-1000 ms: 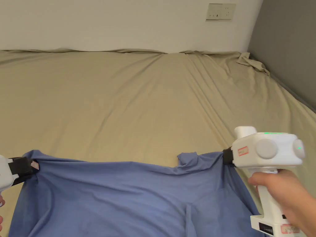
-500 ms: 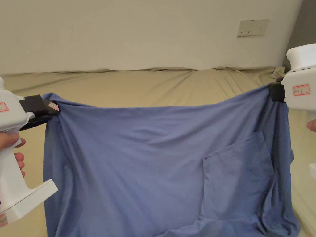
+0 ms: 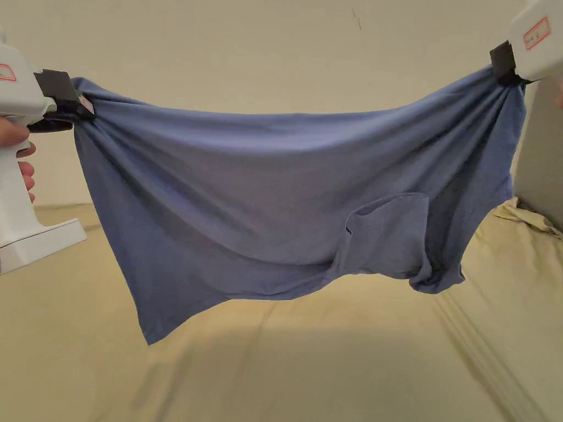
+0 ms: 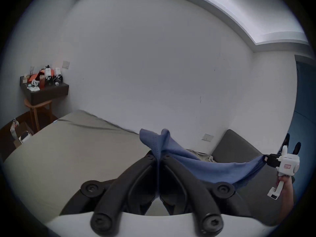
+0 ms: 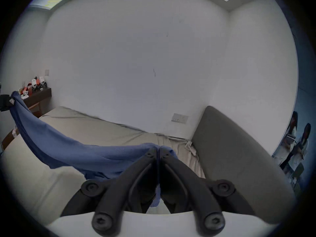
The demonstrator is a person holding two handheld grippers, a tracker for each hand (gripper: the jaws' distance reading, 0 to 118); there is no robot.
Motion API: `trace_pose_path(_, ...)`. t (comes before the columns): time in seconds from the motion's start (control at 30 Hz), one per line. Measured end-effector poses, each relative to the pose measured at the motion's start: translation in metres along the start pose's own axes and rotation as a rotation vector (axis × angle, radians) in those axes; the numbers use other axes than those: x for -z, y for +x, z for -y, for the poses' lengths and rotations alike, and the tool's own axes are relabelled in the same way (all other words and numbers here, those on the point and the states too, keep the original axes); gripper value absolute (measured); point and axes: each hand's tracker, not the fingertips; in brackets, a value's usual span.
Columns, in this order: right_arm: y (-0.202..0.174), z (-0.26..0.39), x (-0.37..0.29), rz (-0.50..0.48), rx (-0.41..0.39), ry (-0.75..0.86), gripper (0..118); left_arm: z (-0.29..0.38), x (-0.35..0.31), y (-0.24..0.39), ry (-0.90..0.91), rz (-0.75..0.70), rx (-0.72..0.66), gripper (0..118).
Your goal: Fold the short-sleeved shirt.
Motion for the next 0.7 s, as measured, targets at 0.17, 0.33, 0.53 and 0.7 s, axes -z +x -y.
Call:
trace_pose_path(0.17,0.009,-0.028,-0.003,0.025,0.021,0.007,4,-0.018,0.010,0.002,0.015,-0.029,0.033,0)
trace_pose_path(0.33,0.004,-0.036,-0.001,0.024,0.025,-0.004,4,-0.012,0.005,0.017,0.008,-0.034,0.024,0)
trace_pose_path(0.53,-0.008,-0.002,-0.013,-0.047,-0.001,-0.009,4,0.020,-0.008,0.007,-0.029,-0.020,0.033,0)
trace_pose_path(0.7,-0.016,0.070,-0.015,-0.119,0.007,-0.072,4,0.077,-0.020,-0.015,-0.119,-0.006,0.008,0)
